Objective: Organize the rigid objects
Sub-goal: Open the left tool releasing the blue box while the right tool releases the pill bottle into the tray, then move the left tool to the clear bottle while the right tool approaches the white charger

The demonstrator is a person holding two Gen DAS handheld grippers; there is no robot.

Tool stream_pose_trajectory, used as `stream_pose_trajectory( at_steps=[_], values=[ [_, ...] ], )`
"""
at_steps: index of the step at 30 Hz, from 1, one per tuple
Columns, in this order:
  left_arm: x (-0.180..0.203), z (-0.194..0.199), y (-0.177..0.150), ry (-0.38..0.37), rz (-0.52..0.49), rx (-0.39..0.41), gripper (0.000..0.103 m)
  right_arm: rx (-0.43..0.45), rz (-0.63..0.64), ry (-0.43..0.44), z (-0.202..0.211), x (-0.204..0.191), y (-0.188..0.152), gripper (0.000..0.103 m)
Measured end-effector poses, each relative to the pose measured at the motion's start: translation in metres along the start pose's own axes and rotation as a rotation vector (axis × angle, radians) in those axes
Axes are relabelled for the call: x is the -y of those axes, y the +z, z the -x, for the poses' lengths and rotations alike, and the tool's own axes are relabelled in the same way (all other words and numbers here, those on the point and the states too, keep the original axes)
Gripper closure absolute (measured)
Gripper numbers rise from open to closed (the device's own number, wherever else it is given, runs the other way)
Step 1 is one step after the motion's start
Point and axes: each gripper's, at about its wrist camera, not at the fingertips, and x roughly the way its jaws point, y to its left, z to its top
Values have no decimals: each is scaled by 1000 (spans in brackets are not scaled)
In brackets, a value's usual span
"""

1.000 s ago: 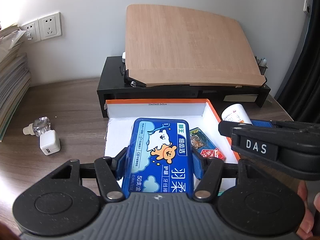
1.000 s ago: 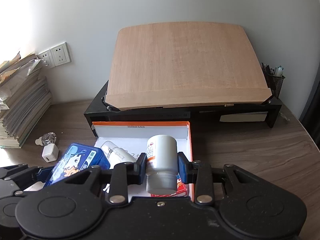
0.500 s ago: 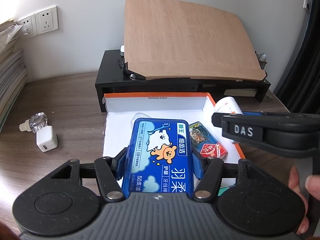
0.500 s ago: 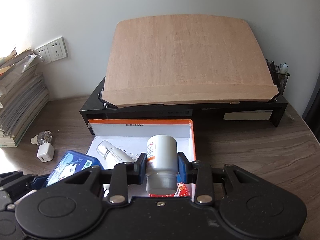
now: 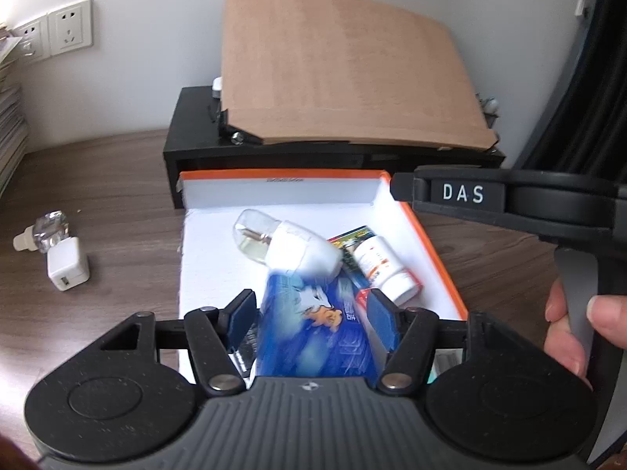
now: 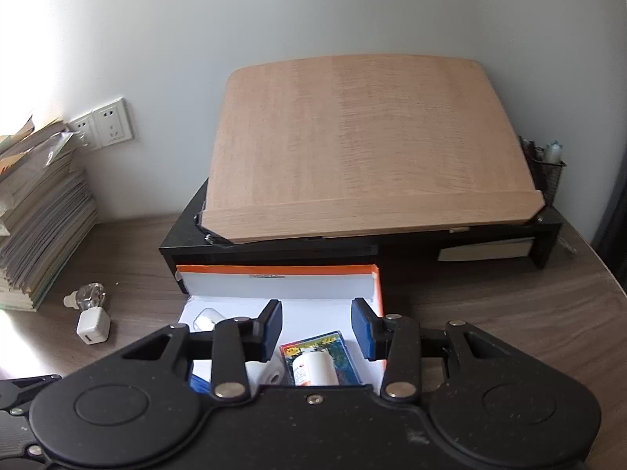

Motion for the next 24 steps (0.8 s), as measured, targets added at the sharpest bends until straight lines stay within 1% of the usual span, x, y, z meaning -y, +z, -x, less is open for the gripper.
stream_pose_trajectory(
  at_steps=[3,6,9,12,14,17,20,24],
  values=[
    [-1,4,0,-17,-1,13,39,12,-11,-20,8,0,0,54],
    [-5,10,0,-21,21,28,39,28,-7,-30,17,-4,-1,51],
    [-13,17,1,-7,41,44,39,38,2,-31,24,-12,-2,47],
    [-27,25,0,14,68,57,39,35,7,-27,28,-23,-3,40],
    [-39,30,-1,30,89,63,38,36,10,-18,29,-32,-5,35],
    [-62,37,-4,65,127,68,35,24,31,1,28,-51,-8,35],
    [-88,45,-9,106,171,67,35,5,54,28,25,-72,-12,32],
    [-130,56,-15,179,224,68,34,-23,103,82,14,-109,-18,29]
  ],
)
